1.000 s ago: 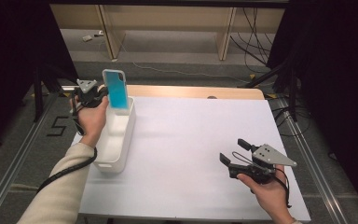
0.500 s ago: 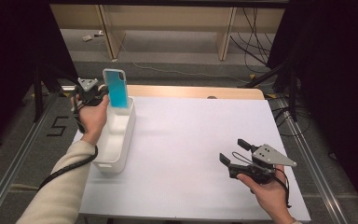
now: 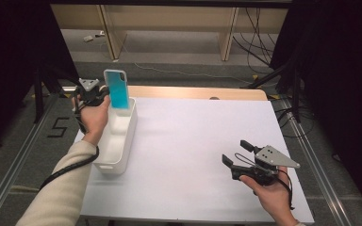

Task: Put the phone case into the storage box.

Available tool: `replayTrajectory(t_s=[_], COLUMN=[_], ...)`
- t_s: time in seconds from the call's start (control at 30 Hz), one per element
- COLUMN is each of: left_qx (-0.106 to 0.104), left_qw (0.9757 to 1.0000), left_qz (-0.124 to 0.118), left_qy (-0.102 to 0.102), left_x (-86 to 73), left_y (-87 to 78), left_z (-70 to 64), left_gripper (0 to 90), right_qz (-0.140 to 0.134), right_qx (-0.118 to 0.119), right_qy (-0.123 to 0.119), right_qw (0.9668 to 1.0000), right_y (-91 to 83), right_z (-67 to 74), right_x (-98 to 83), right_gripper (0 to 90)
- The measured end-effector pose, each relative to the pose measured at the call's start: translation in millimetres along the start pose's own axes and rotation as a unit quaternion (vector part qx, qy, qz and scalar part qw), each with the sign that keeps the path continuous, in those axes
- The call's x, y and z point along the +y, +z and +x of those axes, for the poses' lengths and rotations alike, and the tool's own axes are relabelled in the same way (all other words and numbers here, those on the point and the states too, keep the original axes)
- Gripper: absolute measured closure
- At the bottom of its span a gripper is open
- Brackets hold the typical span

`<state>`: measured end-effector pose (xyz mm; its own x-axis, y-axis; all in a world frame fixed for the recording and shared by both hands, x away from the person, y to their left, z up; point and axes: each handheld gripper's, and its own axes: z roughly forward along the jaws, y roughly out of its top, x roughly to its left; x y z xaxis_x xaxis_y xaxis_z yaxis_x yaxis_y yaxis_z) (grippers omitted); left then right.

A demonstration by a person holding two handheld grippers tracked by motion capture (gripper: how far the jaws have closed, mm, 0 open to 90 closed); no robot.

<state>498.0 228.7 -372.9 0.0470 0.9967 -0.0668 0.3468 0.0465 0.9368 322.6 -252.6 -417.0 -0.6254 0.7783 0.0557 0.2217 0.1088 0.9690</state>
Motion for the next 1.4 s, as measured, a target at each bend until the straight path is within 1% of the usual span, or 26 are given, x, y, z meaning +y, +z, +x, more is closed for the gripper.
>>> replayTrajectory(t_s=[0.07,0.23,0.3,0.53,0.63,0.7,0.73,0.8,0.93,0.97,1.0,1.13,1.17,1.2,1.27,1.3,1.33,1.4], left_qx=[0.000,0.001,0.003,0.007,0.009,0.010,0.011,0.012,0.014,0.013,0.014,0.015,0.015,0.015,0.016,0.015,0.016,0.016], left_qw=[1.0000,1.0000,1.0000,0.9999,0.9999,0.9999,0.9999,0.9999,0.9998,0.9998,0.9998,0.9998,0.9997,0.9997,0.9997,0.9997,0.9997,0.9997], left_qz=[0.001,0.005,0.006,0.010,0.012,0.011,0.011,0.012,0.014,0.014,0.015,0.017,0.017,0.018,0.018,0.019,0.020,0.020], left_qy=[0.000,0.001,0.000,-0.001,-0.001,-0.002,0.000,-0.003,0.000,0.000,0.001,0.001,0.001,0.001,0.000,0.002,0.003,0.002], left_x=[0.0,-1.0,-1.5,-3.4,-3.9,-4.3,-4.5,-4.9,-5.6,-5.7,-5.8,-5.7,-5.6,-5.6,-5.9,-6.1,-6.3,-6.7], left_y=[1.2,3.7,4.8,8.4,9.7,10.5,10.8,11.5,13.8,14.6,15.0,16.5,16.9,17.2,18.0,18.4,18.7,19.4], left_z=[0.3,0.3,0.3,0.9,2.1,2.5,2.7,2.5,1.6,1.3,1.2,1.0,1.0,1.0,0.8,1.0,1.1,1.2], left_gripper=[88.3,88.2,88.3,88.2,88.2,88.2,88.2,88.2,88.2,88.2,88.2,88.2,88.2,88.2,88.2,88.2,88.2,88.2], right_qz=[0.005,0.009,0.008,0.011,0.007,0.011,0.007,0.007,0.007,0.005,0.008,0.009,0.006,0.005,0.008,0.000,0.010,0.000], right_qx=[0.000,0.000,-0.004,-0.001,-0.005,-0.003,-0.005,-0.004,-0.006,-0.006,-0.004,-0.004,0.001,0.001,0.001,0.002,-0.004,0.001], right_qy=[-0.002,0.000,-0.007,-0.003,-0.007,-0.005,-0.005,-0.005,-0.006,-0.009,-0.004,-0.005,-0.003,0.000,-0.002,0.000,-0.005,-0.001], right_qw=[1.0000,1.0000,0.9999,0.9999,0.9999,0.9999,1.0000,1.0000,0.9999,0.9999,0.9999,0.9999,1.0000,1.0000,1.0000,1.0000,0.9999,1.0000], right_y=[-0.8,-1.2,-0.9,-1.5,-0.9,-1.1,-0.7,-0.5,-0.4,-0.2,-0.5,-0.5,0.0,0.6,0.1,1.4,-0.4,1.6], right_z=[-0.2,-0.2,-0.9,-0.6,-0.7,-0.8,-0.8,-0.6,-0.5,-1.2,-0.5,-0.7,-0.6,-0.3,-0.5,-0.2,-0.5,-0.2], right_x=[0.2,0.6,0.0,0.3,-0.1,-0.2,-0.5,-0.6,-0.7,-0.6,-0.7,-0.9,-1.1,-1.4,-1.2,-1.7,-0.9,-1.6], right_gripper=[16.2,16.2,16.2,16.1,16.1,16.1,16.1,16.1,16.1,16.1,16.1,16.0,16.0,16.0,16.0,16.0,16.0,16.1])
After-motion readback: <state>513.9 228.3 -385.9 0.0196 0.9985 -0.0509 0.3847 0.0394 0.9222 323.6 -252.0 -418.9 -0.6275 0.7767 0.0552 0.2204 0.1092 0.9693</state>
